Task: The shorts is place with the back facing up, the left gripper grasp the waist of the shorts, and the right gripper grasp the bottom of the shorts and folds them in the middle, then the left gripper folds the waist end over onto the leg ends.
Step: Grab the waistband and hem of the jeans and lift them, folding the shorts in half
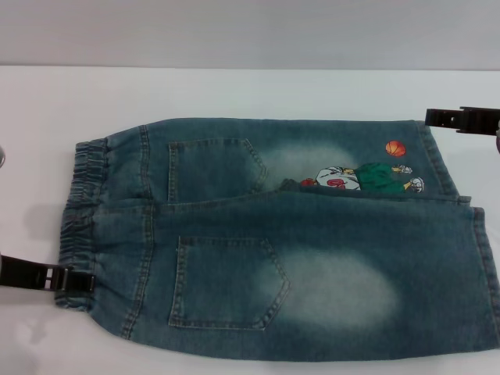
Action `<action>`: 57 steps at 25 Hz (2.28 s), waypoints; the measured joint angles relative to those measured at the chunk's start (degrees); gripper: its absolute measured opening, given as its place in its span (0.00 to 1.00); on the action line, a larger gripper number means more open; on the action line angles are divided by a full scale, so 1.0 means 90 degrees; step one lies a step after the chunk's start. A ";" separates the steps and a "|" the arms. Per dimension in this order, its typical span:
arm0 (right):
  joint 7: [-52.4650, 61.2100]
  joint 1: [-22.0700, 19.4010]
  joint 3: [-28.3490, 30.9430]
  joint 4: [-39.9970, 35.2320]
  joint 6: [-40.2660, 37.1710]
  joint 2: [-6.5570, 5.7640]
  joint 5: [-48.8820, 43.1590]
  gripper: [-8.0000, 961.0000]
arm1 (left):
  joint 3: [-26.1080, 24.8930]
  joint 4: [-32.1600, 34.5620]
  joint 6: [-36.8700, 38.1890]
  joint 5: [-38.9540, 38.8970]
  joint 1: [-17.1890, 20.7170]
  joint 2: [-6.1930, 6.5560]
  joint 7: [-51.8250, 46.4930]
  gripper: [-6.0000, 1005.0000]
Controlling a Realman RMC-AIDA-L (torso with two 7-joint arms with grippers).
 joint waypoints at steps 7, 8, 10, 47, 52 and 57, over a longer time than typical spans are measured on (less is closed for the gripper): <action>-0.0044 -0.0019 0.0034 -0.0018 0.0000 -0.0003 0.0000 0.79 | 0.0064 0.0069 -0.0015 -0.0016 -0.0087 0.0001 -0.0083 0.84; -0.0045 -0.0019 0.0043 -0.0025 0.0001 -0.0005 -0.0001 0.79 | 0.0083 0.0069 -0.0015 -0.0017 -0.0100 0.0001 -0.0106 0.84; -0.0045 -0.0013 0.0053 -0.0037 0.0003 -0.0011 -0.0016 0.79 | 0.0119 0.0069 -0.0026 -0.0019 -0.0129 0.0001 -0.0148 0.84; -0.0370 -0.0002 0.0225 -0.0048 0.0065 -0.0019 -0.0044 0.79 | 0.0569 0.0170 -0.0332 0.0355 -0.0469 -0.0010 -0.0791 0.84; -0.0370 -0.0003 0.0221 -0.0051 0.0070 -0.0015 -0.0025 0.79 | 0.0611 0.0176 -0.0330 0.0341 -0.0469 -0.0011 -0.0791 0.84; -0.0371 0.0014 0.0227 -0.0051 0.0070 -0.0016 -0.0015 0.79 | 0.0617 0.0177 -0.0330 0.0307 -0.0471 -0.0009 -0.0820 0.78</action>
